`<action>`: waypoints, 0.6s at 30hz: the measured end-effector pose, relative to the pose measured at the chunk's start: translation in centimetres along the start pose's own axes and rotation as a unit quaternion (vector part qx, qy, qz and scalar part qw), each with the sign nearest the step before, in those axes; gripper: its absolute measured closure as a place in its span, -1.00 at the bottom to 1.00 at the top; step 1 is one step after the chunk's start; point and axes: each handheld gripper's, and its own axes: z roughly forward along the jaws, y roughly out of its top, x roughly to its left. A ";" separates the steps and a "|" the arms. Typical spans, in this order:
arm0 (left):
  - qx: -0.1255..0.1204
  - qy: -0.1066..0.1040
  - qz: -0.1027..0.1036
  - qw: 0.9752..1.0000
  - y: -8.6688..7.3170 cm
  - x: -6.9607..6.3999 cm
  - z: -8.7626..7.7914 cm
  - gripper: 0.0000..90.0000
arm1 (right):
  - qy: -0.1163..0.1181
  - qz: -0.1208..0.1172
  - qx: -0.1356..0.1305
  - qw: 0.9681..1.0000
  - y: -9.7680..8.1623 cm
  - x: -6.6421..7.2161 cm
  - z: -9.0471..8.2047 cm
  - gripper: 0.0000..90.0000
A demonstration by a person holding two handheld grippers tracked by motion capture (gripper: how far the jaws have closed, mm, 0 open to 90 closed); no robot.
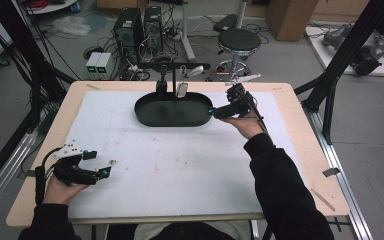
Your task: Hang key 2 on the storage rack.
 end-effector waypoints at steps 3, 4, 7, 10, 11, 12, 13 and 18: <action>0.000 0.001 0.000 1.000 0.0 0.0 0.0 -0.74 | -0.004 -0.011 0.004 1.000 -0.7 0.3 -0.3 -0.98; 0.000 0.001 0.000 1.000 0.0 0.0 0.0 -0.74 | -0.005 -0.013 0.004 1.000 -0.9 0.4 -0.3 -0.98; 0.000 0.001 0.000 1.000 0.0 0.0 0.0 -0.74 | -0.002 -0.015 0.009 1.000 -1.7 0.7 -0.7 -0.98; -0.001 0.001 0.000 1.000 0.0 0.0 0.0 -0.74 | 0.000 -0.015 0.007 1.000 -2.4 0.9 -1.2 -0.98; -0.001 0.001 -0.001 1.000 0.0 0.0 0.0 -0.74 | 0.001 -0.014 0.006 1.000 -2.6 0.9 -1.4 -0.98; -0.001 0.001 -0.001 1.000 0.0 0.0 0.0 -0.74 | 0.001 -0.013 0.005 1.000 -2.9 0.9 -1.6 -0.98; -0.001 0.001 0.000 1.000 0.0 0.0 -0.1 -0.74 | 0.000 -0.013 0.004 1.000 -3.1 0.9 -1.7 -0.98; 0.000 0.002 -0.001 1.000 0.0 -0.1 0.0 -0.74 | -0.001 -0.006 0.000 1.000 -4.6 0.7 -2.4 -0.98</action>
